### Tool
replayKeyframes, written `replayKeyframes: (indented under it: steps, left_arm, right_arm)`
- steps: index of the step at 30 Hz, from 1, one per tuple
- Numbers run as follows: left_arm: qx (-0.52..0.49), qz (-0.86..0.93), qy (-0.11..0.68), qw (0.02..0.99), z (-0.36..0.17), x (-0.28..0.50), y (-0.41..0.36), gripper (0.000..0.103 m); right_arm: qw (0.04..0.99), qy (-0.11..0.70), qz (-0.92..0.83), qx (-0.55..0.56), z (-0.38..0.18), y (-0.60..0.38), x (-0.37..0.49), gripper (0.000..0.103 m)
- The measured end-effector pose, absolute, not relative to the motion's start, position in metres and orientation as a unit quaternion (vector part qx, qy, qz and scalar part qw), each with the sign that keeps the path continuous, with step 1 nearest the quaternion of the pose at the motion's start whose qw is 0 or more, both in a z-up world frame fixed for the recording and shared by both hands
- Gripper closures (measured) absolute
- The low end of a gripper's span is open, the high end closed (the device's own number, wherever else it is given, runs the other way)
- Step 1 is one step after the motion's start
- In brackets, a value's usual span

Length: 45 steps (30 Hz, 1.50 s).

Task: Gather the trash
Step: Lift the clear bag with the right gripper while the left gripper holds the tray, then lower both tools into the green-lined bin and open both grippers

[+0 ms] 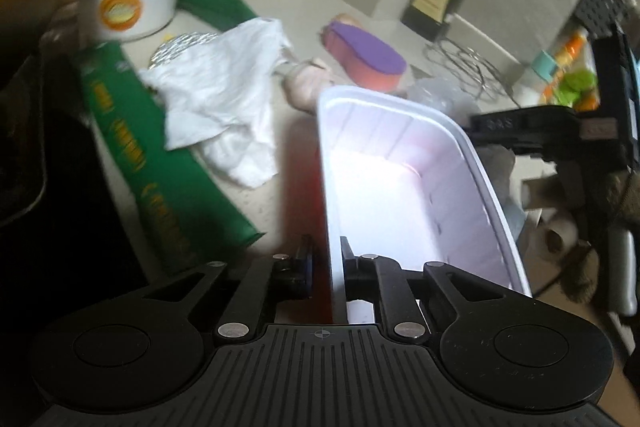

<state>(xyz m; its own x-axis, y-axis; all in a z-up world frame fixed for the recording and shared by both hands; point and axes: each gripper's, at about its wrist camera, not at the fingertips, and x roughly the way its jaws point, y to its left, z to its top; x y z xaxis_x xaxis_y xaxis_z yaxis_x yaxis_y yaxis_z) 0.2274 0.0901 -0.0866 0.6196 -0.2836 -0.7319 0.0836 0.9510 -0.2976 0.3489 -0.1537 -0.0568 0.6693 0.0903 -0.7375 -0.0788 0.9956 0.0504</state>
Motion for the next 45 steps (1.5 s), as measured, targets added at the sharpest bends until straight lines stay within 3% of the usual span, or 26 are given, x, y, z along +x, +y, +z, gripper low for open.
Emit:
replayKeyframes:
  steps: [3,6,20,30,37,45]
  left_arm:
    - [-0.136,-0.108,0.417,0.892,-0.087,0.224,0.100,0.089]
    - [-0.155,-0.118,0.403,0.894,-0.084,0.222,0.110,0.090]
    - [-0.208,-0.183,0.357,0.892,-0.063,0.228,0.108,0.091]
    - [-0.155,-0.259,0.362,0.882,-0.048,0.209,-0.004,0.091]
    - [-0.111,-0.292,0.430,0.847,-0.094,0.183,-0.088,0.091]
    - [-0.023,-0.264,0.532,0.804,-0.215,0.170,-0.156,0.091]
  right_arm:
    - [0.912,0.408,0.049,0.021,-0.047,-0.152,0.339,0.082]
    - [0.915,0.398,0.040,0.051,-0.031,-0.155,0.324,0.086]
    - [0.938,0.322,-0.046,0.117,0.026,-0.192,0.207,0.088]
    - [0.934,0.319,-0.118,0.111,0.004,-0.278,0.124,0.088]
    - [0.915,0.352,-0.151,0.126,-0.046,-0.353,0.084,0.088]
    - [0.897,0.398,-0.147,0.121,-0.128,-0.393,0.038,0.088]
